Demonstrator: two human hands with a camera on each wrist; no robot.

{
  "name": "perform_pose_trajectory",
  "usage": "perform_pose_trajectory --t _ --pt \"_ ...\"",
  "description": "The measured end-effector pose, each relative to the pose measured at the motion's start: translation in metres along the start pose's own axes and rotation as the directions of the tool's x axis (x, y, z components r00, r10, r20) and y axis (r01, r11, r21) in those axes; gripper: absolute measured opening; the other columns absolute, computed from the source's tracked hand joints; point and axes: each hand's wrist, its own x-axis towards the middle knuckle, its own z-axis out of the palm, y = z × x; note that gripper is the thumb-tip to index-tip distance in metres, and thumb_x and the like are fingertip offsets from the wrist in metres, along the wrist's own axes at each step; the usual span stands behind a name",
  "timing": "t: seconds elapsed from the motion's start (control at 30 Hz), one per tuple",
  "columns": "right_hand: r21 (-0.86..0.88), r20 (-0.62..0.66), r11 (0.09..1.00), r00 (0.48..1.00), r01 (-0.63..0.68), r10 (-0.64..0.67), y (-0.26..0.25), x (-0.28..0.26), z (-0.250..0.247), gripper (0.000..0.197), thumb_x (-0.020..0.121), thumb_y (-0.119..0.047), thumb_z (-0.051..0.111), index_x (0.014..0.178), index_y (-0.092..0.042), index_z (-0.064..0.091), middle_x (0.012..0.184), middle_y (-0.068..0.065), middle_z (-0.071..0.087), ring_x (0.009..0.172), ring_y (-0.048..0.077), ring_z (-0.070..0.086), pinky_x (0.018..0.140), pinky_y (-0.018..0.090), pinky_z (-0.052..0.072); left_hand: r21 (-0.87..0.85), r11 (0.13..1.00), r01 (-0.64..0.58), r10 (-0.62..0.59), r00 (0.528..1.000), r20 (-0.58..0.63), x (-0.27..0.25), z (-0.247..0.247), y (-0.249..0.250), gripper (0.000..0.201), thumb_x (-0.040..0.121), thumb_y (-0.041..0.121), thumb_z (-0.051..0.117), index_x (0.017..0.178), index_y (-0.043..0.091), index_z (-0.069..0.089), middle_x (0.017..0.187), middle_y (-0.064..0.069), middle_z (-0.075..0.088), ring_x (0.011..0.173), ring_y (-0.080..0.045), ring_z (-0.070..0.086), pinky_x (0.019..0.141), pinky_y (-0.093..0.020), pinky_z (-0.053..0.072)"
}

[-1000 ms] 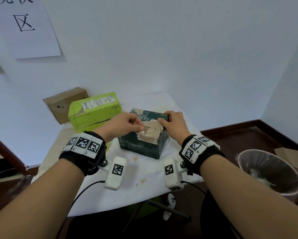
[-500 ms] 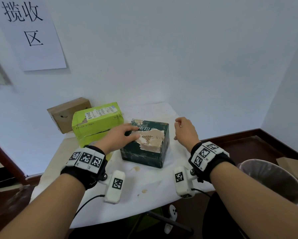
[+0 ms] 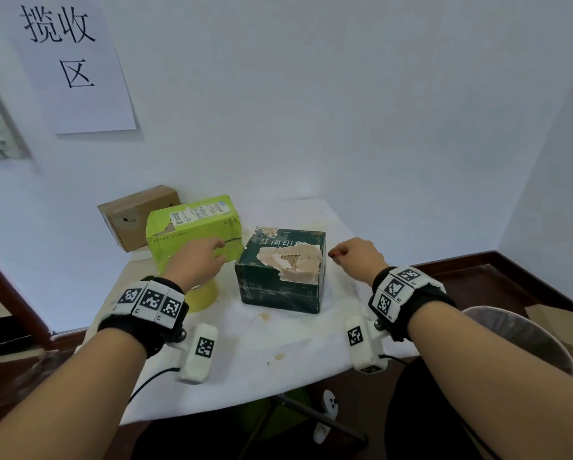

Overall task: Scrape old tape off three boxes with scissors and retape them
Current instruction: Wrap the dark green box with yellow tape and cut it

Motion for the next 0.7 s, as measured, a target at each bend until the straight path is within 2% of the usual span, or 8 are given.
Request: perform_pose_trajectory --t 0.1,0.2,0.27,0.37,0.47,0.53,0.6,0.7 --pt "0.29 -0.226 0.956 0.973 0.031 0.037 -0.001 0.0 -0.005 0.032 0.095 -0.024 0.051 0.086 -0.004 0.073 0.102 0.021 0.065 0.087 0.032 0.063 0.078 0.034 0.05 0.134 0.99 0.049 -0.061 0.994 0.092 0.001 0.005 -0.011 0.045 0.097 0.037 0.051 0.135 0.011 0.05 0.136 -0.008 0.054 0.123 -0.026 0.05 0.095 -0.033 0.042" --pt "0.456 -0.269 0.89 0.95 -0.018 0.157 0.0 0.003 -0.013 0.03 0.092 -0.02 0.052 0.082 0.003 0.069 0.089 0.023 0.068 0.086 0.035 0.065 0.08 0.043 0.054 0.168 0.985 0.044 -0.072 0.984 0.161 0.0 0.009 -0.016 0.023 0.092 0.037 0.059 0.101 0.016 0.056 0.1 -0.01 0.058 0.091 -0.024 0.053 0.076 -0.03 0.04" --pt "0.516 -0.199 0.852 0.955 -0.089 0.22 0.004 0.003 -0.015 0.019 0.092 -0.013 0.053 0.089 0.001 0.066 0.093 0.022 0.069 0.093 0.034 0.066 0.085 0.047 0.053 0.167 0.985 0.042 -0.068 0.985 0.156 0.0 0.012 -0.019 0.018 0.089 0.026 0.064 0.088 0.014 0.05 0.089 -0.007 0.052 0.081 -0.022 0.048 0.07 -0.029 0.038" --pt "0.591 -0.049 0.776 0.951 -0.219 0.306 0.015 0.0 -0.011 0.021 0.091 -0.001 0.054 0.111 0.004 0.059 0.102 0.022 0.066 0.095 0.032 0.067 0.084 0.039 0.055 0.185 0.981 0.053 -0.076 0.99 0.118 0.001 0.013 -0.024 0.019 0.087 0.012 0.062 0.079 0.015 0.045 0.082 -0.006 0.044 0.075 -0.021 0.04 0.065 -0.028 0.034" --pt "0.589 0.165 0.738 0.943 -0.329 0.288 0.022 -0.007 -0.004 0.022 0.092 0.001 0.05 0.111 0.008 0.06 0.084 0.013 0.065 0.073 0.022 0.065 0.067 0.027 0.056 0.194 0.981 0.013 -0.042 0.988 0.147 0.001 0.017 -0.029 0.041 0.085 0.0 0.056 0.06 0.016 0.028 0.063 -0.004 0.028 0.059 -0.019 0.027 0.056 -0.027 0.02" --pt "0.559 0.268 0.726 0.916 -0.401 0.3 0.023 -0.013 -0.002 0.015 0.094 -0.005 0.049 0.107 -0.006 0.056 0.088 0.01 0.06 0.067 0.018 0.061 0.056 0.023 0.053 0.142 0.988 0.053 -0.063 0.996 0.065 0.001 0.016 -0.033 0.042 0.087 -0.002 0.05 0.058 0.017 0.026 0.058 -0.003 0.025 0.055 -0.021 0.025 0.056 -0.028 0.021" --pt "0.523 0.253 0.748 0.912 -0.409 0.322 0.021 -0.012 -0.001 0.012 0.093 -0.011 0.051 0.105 -0.014 0.052 0.101 0.01 0.059 0.077 0.021 0.061 0.063 0.025 0.054 0.062 0.99 0.128 -0.124 0.991 -0.057 -0.001 0.007 -0.034 0.026 0.091 0.005 0.047 0.068 0.017 0.047 0.07 -0.006 0.049 0.065 -0.026 0.046 0.061 -0.03 0.037" --pt "0.346 -0.009 0.897 0.955 -0.274 0.295 0.011 -0.001 -0.004 0.024 0.09 -0.011 0.05 0.107 -0.015 0.067 0.12 0.009 0.062 0.11 0.029 0.056 0.097 0.038 0.045 -0.133 0.983 0.125 -0.15 0.968 -0.2 -0.002 -0.012 -0.032 0.012 0.094 0.013 0.049 0.097 0.012 0.061 0.106 -0.012 0.062 0.097 -0.033 0.059 0.075 -0.035 0.047"
